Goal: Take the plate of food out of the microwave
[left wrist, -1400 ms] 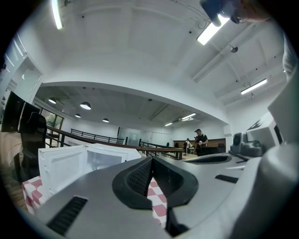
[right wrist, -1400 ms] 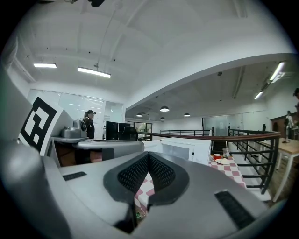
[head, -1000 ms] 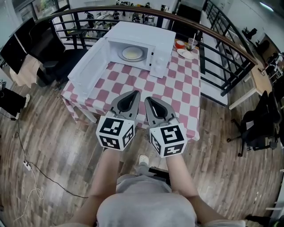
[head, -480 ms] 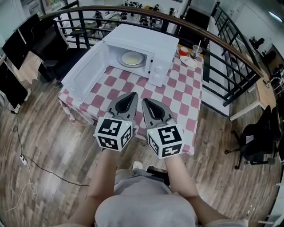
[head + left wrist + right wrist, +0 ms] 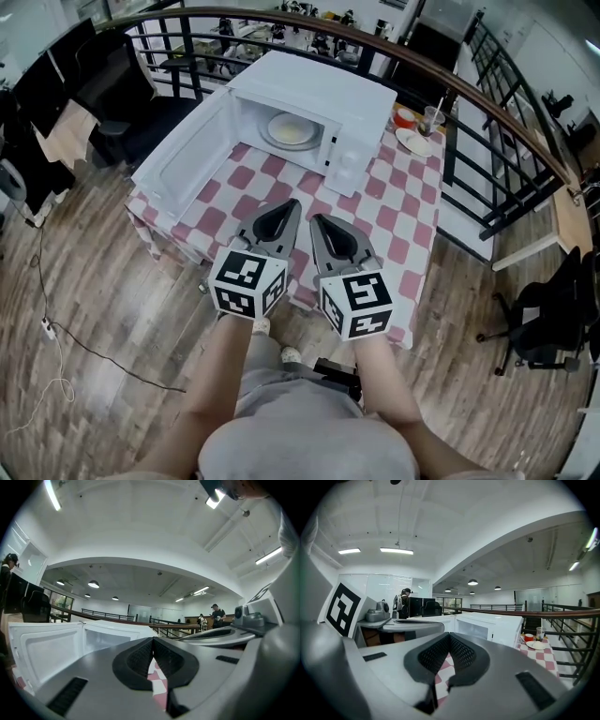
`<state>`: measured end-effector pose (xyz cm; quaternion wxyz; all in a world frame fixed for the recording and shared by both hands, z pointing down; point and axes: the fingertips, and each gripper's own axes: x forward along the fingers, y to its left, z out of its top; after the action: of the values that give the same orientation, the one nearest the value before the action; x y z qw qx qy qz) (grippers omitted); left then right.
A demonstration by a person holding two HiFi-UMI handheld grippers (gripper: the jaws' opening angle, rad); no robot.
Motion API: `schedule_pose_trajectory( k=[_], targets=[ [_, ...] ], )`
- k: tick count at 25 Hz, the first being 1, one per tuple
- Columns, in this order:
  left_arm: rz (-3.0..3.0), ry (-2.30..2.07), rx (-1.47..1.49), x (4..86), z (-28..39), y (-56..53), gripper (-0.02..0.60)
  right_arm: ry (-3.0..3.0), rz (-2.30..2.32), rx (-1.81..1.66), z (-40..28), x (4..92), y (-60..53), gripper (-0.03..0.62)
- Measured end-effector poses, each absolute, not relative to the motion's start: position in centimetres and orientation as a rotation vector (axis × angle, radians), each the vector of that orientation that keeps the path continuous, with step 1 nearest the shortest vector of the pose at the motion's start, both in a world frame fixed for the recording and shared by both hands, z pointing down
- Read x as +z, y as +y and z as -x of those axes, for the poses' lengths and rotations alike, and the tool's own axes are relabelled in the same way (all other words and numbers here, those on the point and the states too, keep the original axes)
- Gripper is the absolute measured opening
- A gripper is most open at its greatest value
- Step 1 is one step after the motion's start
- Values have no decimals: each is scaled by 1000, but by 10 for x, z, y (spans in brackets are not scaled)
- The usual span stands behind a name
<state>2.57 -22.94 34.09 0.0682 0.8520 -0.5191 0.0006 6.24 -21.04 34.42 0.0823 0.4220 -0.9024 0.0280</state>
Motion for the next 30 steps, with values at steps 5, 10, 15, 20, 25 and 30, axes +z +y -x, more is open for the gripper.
schedule_pose_trajectory(
  k=[5,10,15,20,25,30],
  targets=[
    [-2579,-1555,46,352,-20,-256,2,-2671,-1280,111,-59,353,-235,25],
    [-2604,-1503,54,357,-11,-288,2,-2657,-1320,110,-49,359,-269,25],
    [-2626,-1440,66,360,0,-319,2,-2641,-1353,123,-33,367,-305,26],
    [-2619,-1392,51,371,16,-349,2,-2623,-1363,132,-19,374,-334,25],
    [-2573,-1338,-42,378,27,-374,2,-2602,-1364,140,-12,381,-355,26],
    [-2531,-1279,-95,390,33,-393,3,-2577,-1380,149,-10,389,-373,26]
  ],
)
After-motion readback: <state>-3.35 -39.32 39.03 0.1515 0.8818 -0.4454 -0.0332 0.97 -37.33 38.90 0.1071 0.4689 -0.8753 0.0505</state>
